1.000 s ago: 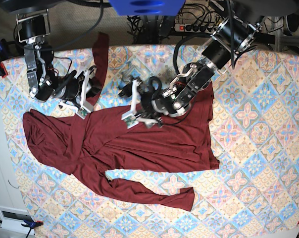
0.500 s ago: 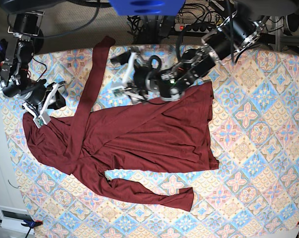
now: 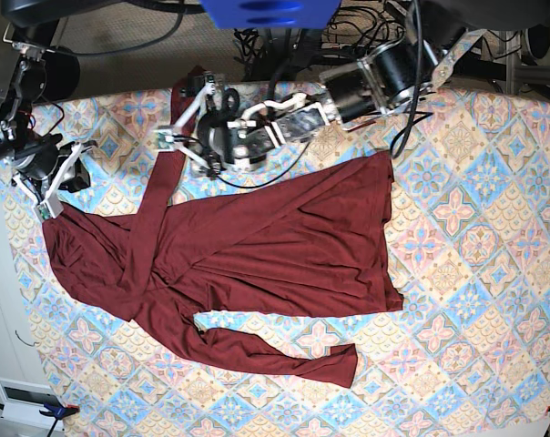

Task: Layout the t-shirt on the table in an organized manner, then fold the t-shirt properly
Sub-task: 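Pull the held sleeve with the left gripper back toward its shoulder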

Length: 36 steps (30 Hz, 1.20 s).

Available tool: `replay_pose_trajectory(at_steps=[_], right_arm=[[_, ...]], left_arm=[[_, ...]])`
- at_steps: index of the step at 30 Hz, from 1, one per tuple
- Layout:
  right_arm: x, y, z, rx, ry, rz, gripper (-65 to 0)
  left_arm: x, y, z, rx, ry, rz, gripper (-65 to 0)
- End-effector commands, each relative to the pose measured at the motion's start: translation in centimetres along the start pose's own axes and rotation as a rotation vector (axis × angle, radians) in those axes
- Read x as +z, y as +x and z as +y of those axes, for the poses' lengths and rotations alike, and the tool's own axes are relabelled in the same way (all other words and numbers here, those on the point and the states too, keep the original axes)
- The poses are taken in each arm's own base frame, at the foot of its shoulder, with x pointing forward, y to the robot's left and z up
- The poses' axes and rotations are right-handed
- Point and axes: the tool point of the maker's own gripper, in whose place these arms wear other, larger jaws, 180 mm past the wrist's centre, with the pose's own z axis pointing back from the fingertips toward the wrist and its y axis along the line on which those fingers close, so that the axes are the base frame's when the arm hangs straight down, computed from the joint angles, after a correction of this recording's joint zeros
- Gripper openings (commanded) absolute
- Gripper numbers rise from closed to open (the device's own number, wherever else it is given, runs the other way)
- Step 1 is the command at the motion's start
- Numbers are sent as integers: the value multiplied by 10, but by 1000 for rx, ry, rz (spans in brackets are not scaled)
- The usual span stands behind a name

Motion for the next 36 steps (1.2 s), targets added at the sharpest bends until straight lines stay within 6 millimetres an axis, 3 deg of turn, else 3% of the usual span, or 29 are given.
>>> replay_pose_trajectory(at_steps=[1, 4, 6, 8, 12, 14, 19, 26, 36], right_arm=[[9, 15, -6, 26, -16, -44, -556], [13, 17, -9, 25, -31, -54, -556], [13, 17, -9, 26, -33, -56, -556], [13, 17, -9, 26, -33, -56, -556], [14, 18, -10, 26, -33, -59, -556], [14, 20, -10, 27, -35, -63, -556], [14, 20, -10, 27, -35, -63, -556], [12, 18, -10, 22, -30, -56, -556], [10, 18, -11, 16, -29, -56, -555]], left_arm=[[-4, 7, -4, -15, -12, 6, -70], [-17, -5, -8, -30, -18, 75, -82], [-22, -15, -8, -48, -9, 113, -130], [-23, -25, -5, -76, 13, 150, -241], [-15, -68, 10, -71, 60, 262, -569], [-10, -86, 16, -67, 76, 290, -650], [17, -136, 26, -57, 113, 345, -650], [77, -198, 41, 4, 201, 382, -650], [157, -293, 7, 52, 229, 527, -650]])
